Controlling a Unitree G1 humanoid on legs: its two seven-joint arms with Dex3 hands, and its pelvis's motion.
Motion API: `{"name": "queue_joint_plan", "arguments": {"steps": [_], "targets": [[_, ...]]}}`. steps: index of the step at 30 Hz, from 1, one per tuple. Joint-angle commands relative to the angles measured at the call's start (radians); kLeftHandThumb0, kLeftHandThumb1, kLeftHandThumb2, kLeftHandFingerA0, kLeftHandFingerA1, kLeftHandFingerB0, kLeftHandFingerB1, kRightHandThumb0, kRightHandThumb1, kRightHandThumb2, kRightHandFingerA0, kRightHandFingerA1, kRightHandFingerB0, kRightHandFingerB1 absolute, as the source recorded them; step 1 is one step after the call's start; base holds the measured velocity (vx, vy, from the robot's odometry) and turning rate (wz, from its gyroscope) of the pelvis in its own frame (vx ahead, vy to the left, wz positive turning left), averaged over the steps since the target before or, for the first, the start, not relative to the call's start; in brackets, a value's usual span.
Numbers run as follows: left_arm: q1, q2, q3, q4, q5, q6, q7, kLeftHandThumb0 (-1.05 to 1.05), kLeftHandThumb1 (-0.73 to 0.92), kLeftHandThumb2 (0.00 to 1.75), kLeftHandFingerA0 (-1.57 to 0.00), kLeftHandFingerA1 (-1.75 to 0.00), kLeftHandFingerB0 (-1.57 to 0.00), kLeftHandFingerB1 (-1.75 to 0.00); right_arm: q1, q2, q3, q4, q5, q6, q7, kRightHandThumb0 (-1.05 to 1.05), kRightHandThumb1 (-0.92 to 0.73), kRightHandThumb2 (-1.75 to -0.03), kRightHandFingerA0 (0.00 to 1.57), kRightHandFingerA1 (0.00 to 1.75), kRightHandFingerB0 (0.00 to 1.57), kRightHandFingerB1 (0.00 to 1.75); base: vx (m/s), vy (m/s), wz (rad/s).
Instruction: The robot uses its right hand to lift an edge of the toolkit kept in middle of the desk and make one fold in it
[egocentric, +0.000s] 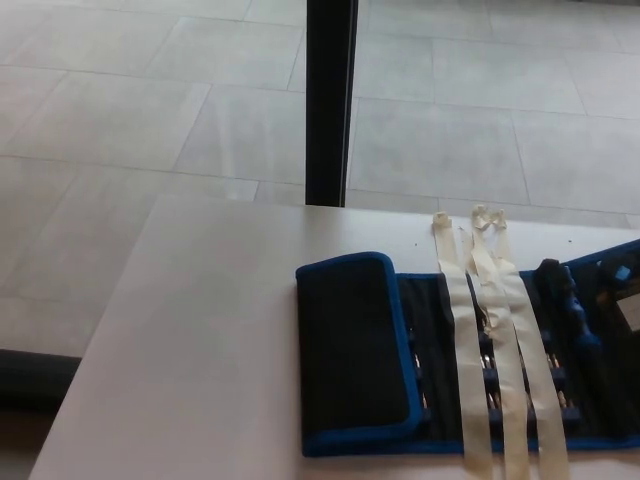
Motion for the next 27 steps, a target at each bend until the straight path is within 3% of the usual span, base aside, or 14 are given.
{"name": "queue_joint_plan", "arguments": {"steps": [1, 6, 7, 8, 10, 11, 15, 16, 17, 19, 21, 22, 26, 27], "targets": [[0.007, 0.051, 0.081, 0.031, -0.108, -0.059, -0.125, -0.67, 0.86, 0.66, -0.27, -0.48, -0.27, -0.33, 0.003, -0.052, -0.08, 0.008, 0.134, -0.074, 0.156, -0.6, -0.76, -0.62, 0.28, 0.5, 0.27, 0.39, 0.0, 0.0, 0.0], [0.044, 0.053, 0.128, -0.014, -0.138, -0.032, -0.16, -0.7, 0.83, 0.66, -0.27, -0.49, -0.27, -0.32, 0.042, -0.023, -0.14, -0.151, 0.21, 0.082, 0.154, -0.74, -0.8, -0.64, 0.21, 0.49, 0.18, 0.31, 0.0, 0.0, 0.0], [0.046, 0.051, 0.135, -0.019, -0.144, -0.031, -0.166, -0.71, 0.66, 0.98, -0.22, -0.55, -0.18, -0.44, 0.041, -0.03, -0.17, -0.203, 0.251, 0.147, 0.151, -0.78, -0.83, -0.68, 0.06, 0.46, 0.08, 0.21, 0.0, 0.0, 0.0], [0.044, 0.047, 0.146, -0.024, -0.156, -0.03, -0.173, -0.69, 0.84, 0.65, -0.28, -0.48, -0.25, -0.31, 0.019, -0.047, -0.23, -0.255, 0.322, 0.234, 0.129, -0.82, -0.69, -1.04, 0.1, 0.54, 0.0, 0.23, 0.0, 0.0, 0.0], [0.035, 0.043, 0.157, -0.019, -0.164, -0.028, -0.173, -0.7, 0.66, 0.99, -0.23, -0.54, -0.16, -0.44, -0.037, -0.064, -0.301, -0.276, 0.375, 0.3, 0.045, -0.7, -0.84, -0.67, 0.16, 0.45, 0.07, 0.22, 0.0, 0.0, 0.0], [0.028, 0.046, 0.159, -0.01, -0.163, -0.025, -0.174, -0.68, 0.83, 0.65, -0.28, -0.47, -0.24, -0.3, -0.099, -0.104, -0.362, -0.286, 0.43, 0.345, -0.001, -0.67, -0.88, -0.75, 0.1, 0.38, 0.0, 0.07, 0.0, 0.0, 0.0], [0.016, 0.051, 0.169, 0.002, -0.171, -0.019, -0.182, -0.69, 0.66, 0.99, -0.24, -0.56, -0.18, -0.45, -0.261, -0.171, -0.447, -0.31, 0.435, 0.322, -0.151, -0.74, -0.71, -1.02, 0.17, 0.51, 0.06, 0.41, 0.0, 0.0, 0.0], [0.011, 0.052, 0.16, -0.004, -0.16, -0.02, -0.171, -0.7, 0.67, 1.0, -0.26, -0.57, -0.2, -0.46, -0.306, -0.192, -0.463, -0.314, 0.439, 0.328, -0.176, -0.75, -0.88, -0.67, 0.26, 0.42, 0.18, 0.29, 0.0, 0.0, 0.0], [0.012, 0.049, 0.153, -0.016, -0.154, -0.023, -0.168, -0.68, 0.68, 1.0, -0.28, -0.58, -0.21, -0.46, -0.37, -0.221, -0.483, -0.334, 0.461, 0.336, -0.202, -0.72, -0.72, -1.02, 0.2, 0.52, 0.13, 0.44, 0.0, 0.0, 0.0], [0.014, 0.049, 0.149, -0.027, -0.15, -0.021, -0.164, -0.67, 0.84, 0.65, -0.32, -0.52, -0.29, -0.32, -0.424, -0.238, -0.502, -0.353, 0.467, 0.334, -0.198, -0.71, -0.92, -0.7, 0.2, 0.44, 0.14, 0.3, 0.0, 0.0, 0.0], [0.023, 0.043, 0.152, -0.054, -0.16, -0.02, -0.179, -0.68, 0.66, 0.99, -0.25, -0.58, -0.18, -0.45, -0.496, -0.24, -0.511, -0.451, 0.496, 0.37, -0.215, -0.73, -0.92, -0.68, 0.19, 0.49, 0.17, 0.32, 0.0, 0.0, 0.0], [0.023, 0.044, 0.149, -0.052, -0.155, -0.025, -0.176, -0.67, 0.83, 0.65, -0.3, -0.53, -0.26, -0.31, -0.516, -0.246, -0.504, -0.456, 0.492, 0.365, -0.196, -0.74, -0.92, -0.72, 0.16, 0.49, 0.1, 0.3, 0.0, 0.0, 0.0], [0.019, 0.051, 0.152, -0.054, -0.16, -0.011, -0.181, -0.7, 0.65, 0.98, -0.22, -0.56, -0.19, -0.45, -0.595, -0.237, -0.463, -0.586, 0.509, 0.419, -0.141, -0.76, -0.92, -0.74, 0.16, 0.65, 0.07, 0.28, 0.0, 0.0, 0.02], [0.027, 0.055, 0.139, -0.063, -0.142, -0.026, -0.178, -0.67, 0.85, 0.66, -0.27, -0.5, -0.25, -0.3, -0.613, -0.213, -0.429, -0.674, 0.525, 0.463, -0.146, -0.78, -0.76, -1.09, 0.34, 0.76, 0.09, 0.49, 0.0, 0.0, 0.07]]}}
